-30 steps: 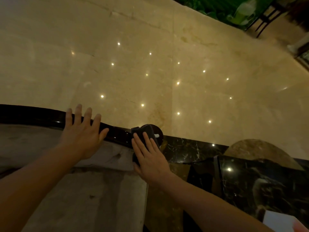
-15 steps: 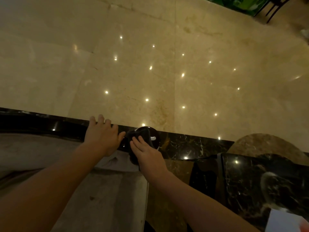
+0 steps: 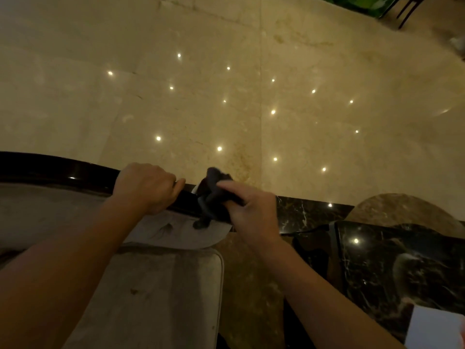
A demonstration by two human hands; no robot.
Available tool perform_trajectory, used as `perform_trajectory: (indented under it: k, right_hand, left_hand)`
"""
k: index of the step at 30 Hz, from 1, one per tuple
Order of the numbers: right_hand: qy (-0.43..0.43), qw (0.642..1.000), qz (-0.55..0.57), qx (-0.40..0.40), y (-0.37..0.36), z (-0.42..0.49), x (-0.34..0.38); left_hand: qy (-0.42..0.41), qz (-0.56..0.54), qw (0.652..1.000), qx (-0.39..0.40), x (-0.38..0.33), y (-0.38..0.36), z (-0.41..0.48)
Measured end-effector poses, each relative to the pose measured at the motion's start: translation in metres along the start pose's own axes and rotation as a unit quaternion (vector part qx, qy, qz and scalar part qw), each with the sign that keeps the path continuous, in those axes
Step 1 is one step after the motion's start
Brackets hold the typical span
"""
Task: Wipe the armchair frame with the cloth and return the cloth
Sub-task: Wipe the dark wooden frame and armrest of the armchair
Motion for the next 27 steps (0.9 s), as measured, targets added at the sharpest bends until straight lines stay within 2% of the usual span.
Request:
perform_trajectory:
  k: [2,4,7,11,15,21,24,27]
  right_hand:
    - [0.013,0.999,0.009,-0.031,0.021,0.012,-0.003]
    - [0.008,0.999,-0.015,-0.027,0.028,0.017,-0.013]
    - [-0.041,0.995,-0.078,0.037,0.007,0.018,-0.038]
    - [-0.107,0.987,-0.055,0.102,-0.039,0.017,-0.065]
    - [-0.04,0.959,-0.271,0.076,-0.077,0.023,-0.073]
    - [0.039,0.952,-0.286,0.102,-0.081,0.057,-0.069]
    - [0.029,0.952,-0.29,0.092,-0.077,0.063,-0.076]
    - [0.01,0.952,-0.305,0.04,-0.071,0.072,-0.078]
  left_hand:
    - [0.003,0.0,1.0,-0.011,-0.001,0.0,0.001]
    - [0.006,-0.001,1.0,-0.017,-0.002,0.001,0.0]
    - [0.01,-0.004,1.0,-0.015,-0.002,0.002,-0.001]
    - [0.015,-0.003,1.0,-0.014,-0.001,0.004,0.0]
    - [0.006,-0.009,0.999,-0.03,-0.002,0.003,0.0]
    - [0.008,-0.004,0.999,-0.042,-0.003,0.002,0.0]
    - [0.019,-0.005,0.998,-0.054,-0.001,0.004,-0.001]
    - [0.017,-0.004,0.998,-0.058,-0.002,0.005,0.0]
Point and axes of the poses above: each hand's wrist, its own z-axis towards the middle knuckle, its own y-axis out of the back of the hand, x = y × z, the point moved 5 cm from there along z, towards the middle knuckle, and after that the axes turned 10 degrees about z, right-handed, at the moved point
